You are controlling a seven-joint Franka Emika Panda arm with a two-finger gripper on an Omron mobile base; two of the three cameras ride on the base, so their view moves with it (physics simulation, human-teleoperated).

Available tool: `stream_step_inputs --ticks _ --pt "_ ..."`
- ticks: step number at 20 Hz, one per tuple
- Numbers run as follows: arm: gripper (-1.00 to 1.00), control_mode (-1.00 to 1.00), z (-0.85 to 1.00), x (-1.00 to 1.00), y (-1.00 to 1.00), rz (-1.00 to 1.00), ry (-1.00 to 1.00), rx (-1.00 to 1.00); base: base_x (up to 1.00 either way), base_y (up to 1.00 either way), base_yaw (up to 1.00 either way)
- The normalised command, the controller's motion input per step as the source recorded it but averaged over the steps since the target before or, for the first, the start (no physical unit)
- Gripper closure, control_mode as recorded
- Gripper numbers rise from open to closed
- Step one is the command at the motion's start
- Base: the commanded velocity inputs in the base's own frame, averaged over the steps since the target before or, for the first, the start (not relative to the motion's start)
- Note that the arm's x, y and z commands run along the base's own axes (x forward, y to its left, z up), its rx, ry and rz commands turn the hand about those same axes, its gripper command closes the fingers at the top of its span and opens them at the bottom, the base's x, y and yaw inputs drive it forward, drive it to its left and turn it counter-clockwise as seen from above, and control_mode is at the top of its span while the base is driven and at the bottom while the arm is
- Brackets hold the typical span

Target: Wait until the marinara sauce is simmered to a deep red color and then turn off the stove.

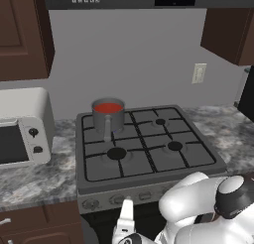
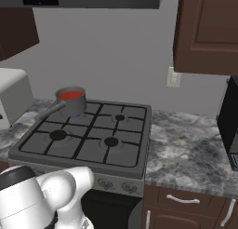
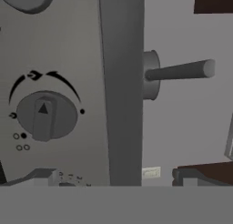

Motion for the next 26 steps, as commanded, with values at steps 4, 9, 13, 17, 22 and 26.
stream_step_inputs --ticks 4,9,13,17,22,26 --pt "-1.00 -1.00 -0.08 0.11 0.04 0.00 0.00 0.00 0.00 0.00 0.00" --pt "-1.00 -1.00 -0.07 0.12 0.05 0.00 0.00 0.00 0.00 0.00 0.00" --pt "-1.00 -1.00 -0.15 0.11 0.08 0.00 0.00 0.00 0.00 0.00 0.00" --pt "-1.00 -1.00 -0.19 0.09 0.10 0.00 0.00 0.00 0.00 0.00 0.00" --pt "-1.00 -1.00 -0.19 0.04 0.12 0.00 0.00 0.00 0.00 0.00 0.00" --pt "-1.00 -1.00 -0.17 0.03 0.16 0.00 0.00 0.00 0.00 0.00 0.00"
